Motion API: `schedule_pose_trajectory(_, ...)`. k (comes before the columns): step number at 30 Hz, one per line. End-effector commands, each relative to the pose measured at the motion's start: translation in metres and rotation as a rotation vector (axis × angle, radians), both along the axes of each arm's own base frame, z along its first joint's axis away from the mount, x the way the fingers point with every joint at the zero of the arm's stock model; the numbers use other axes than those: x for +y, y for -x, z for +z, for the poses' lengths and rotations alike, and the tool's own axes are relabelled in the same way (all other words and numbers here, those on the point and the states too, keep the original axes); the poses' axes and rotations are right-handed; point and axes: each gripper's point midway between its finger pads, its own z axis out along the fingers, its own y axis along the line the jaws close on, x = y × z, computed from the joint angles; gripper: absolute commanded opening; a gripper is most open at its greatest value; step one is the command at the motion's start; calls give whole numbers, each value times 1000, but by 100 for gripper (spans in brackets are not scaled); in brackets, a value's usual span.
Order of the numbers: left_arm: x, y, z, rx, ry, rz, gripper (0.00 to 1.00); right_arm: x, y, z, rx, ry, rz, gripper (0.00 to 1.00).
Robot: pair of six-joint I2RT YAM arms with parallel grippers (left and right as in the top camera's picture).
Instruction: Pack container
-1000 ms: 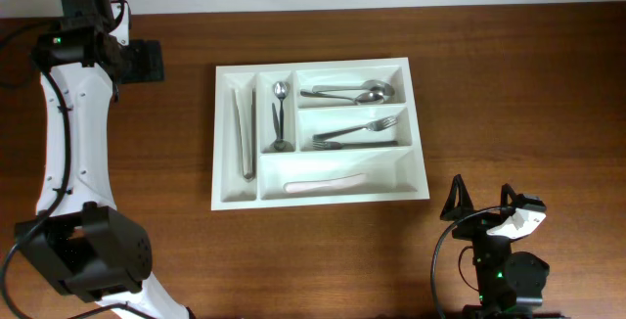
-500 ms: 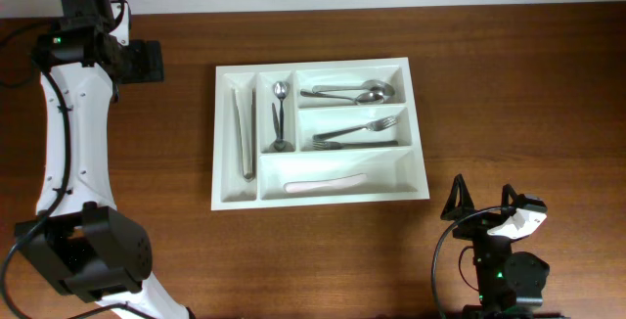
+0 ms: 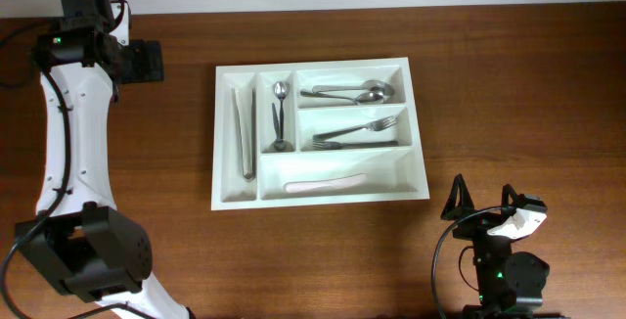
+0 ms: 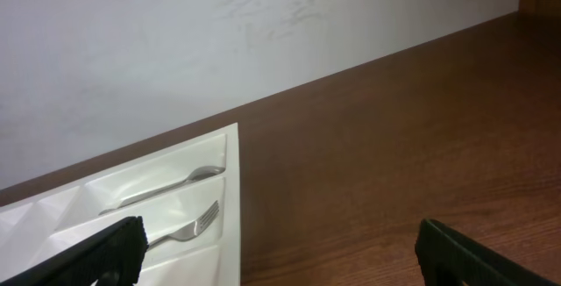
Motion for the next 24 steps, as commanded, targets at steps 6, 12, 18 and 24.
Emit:
schedule_pose_trajectory(6, -13, 51, 135, -308, -41, -1, 99, -1, 0, -2, -4, -7, -10, 99)
schedule_pose_trajectory(12, -30, 157, 260, -655, -89, -5, 99, -1, 0, -2, -4, -7, -10, 99)
schedule_pose_trajectory(18, -36, 274, 323, -896, -190, 19, 99, -1, 0, -2, -4, -7, -9, 98)
schedule_pose_trajectory(24, -56, 339, 313, -968, -167, -31, 99, -1, 0, -2, -4, -7, -9, 99)
